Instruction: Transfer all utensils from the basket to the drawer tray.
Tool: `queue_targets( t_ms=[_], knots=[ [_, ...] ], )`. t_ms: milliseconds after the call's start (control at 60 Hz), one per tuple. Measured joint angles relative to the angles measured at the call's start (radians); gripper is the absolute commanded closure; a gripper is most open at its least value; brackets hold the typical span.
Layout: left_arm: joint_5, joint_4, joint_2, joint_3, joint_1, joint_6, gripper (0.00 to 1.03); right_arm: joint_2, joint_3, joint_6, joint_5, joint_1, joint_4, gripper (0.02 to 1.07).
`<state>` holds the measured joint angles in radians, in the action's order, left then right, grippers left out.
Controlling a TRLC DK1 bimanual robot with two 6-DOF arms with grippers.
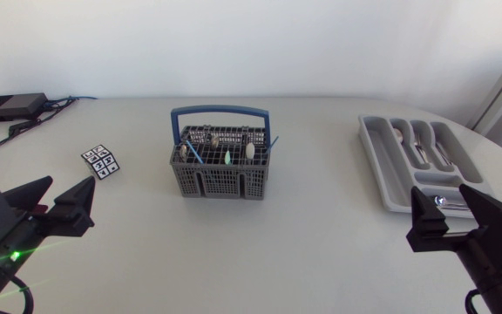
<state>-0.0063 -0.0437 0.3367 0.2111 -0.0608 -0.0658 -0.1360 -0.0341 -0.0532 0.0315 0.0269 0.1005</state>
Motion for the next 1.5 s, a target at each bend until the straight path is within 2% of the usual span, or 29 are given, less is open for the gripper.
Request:
queue_targets(
  t_ms=[183,317,467,567,717,867,900,1200,1283,1500],
  knots=[
    [-0.011,0.05,0.218,0.13,-0.08,-0.048,0.05,-0.147,-0.056,0.0,0.001,0.029,0.03,0.07],
    [-0.076,0.213,0.365,0.272,-0.175,-0.073,0.06,-0.256,-0.109,0.0,0.019,0.061,0.031,0.07],
    [-0.085,0.353,0.545,0.459,-0.258,-0.073,0.06,-0.368,-0.177,0.001,0.044,0.12,0.023,0.07],
    [-0.046,0.374,0.636,0.531,-0.299,-0.069,0.06,-0.41,-0.221,0.002,0.058,0.166,-0.01,0.07],
    [0.049,0.444,0.776,0.624,-0.31,-0.069,0.06,-0.494,-0.33,0.005,0.071,0.209,-0.134,0.07],
    [0.067,0.42,0.84,0.661,-0.312,-0.069,0.06,-0.628,-0.438,0.0,0.066,0.227,-0.22,0.07],
    [0.068,0.401,0.842,0.661,-0.312,-0.069,0.09,-0.652,-0.454,-0.011,0.058,0.228,-0.235,0.07],
    [0.088,0.309,0.976,0.756,-0.317,-0.069,0.13,-0.852,-0.583,-0.106,-0.108,0.227,-0.326,0.07],
    [0.088,0.303,1.032,0.779,-0.323,-0.069,0.23,-0.892,-0.607,-0.109,-0.113,0.227,-0.329,0.07],
    [0.088,0.209,1.119,0.785,-0.35,-0.069,0.45,-0.957,-0.621,-0.109,-0.114,0.241,-0.328,0.07]
  ],
)
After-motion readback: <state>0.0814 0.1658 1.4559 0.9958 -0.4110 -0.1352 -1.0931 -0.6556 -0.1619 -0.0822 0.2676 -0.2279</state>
